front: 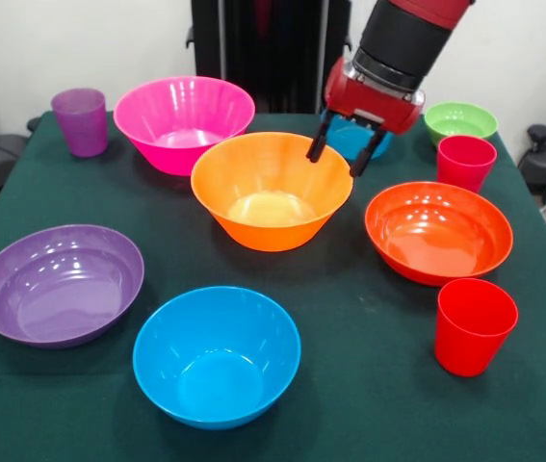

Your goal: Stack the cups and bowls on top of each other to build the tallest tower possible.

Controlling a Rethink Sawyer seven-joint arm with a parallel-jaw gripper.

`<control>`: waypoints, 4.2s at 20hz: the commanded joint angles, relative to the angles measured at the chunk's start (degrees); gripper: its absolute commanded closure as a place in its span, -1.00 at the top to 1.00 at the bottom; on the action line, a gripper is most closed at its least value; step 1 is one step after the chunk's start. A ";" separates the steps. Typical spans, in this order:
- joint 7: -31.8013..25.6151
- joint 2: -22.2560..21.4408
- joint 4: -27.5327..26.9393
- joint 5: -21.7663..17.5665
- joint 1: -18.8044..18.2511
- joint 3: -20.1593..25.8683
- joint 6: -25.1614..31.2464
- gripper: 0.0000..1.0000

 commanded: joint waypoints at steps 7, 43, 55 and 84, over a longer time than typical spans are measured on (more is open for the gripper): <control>9.44 6.13 -0.54 3.90 1.24 6.96 0.07 1.00; 9.25 9.89 -1.73 6.00 3.41 3.92 -2.24 1.00; 8.27 12.21 -3.30 5.20 3.89 2.63 -2.59 1.00; 0.57 6.80 -10.02 -1.00 13.58 -12.70 5.60 -1.00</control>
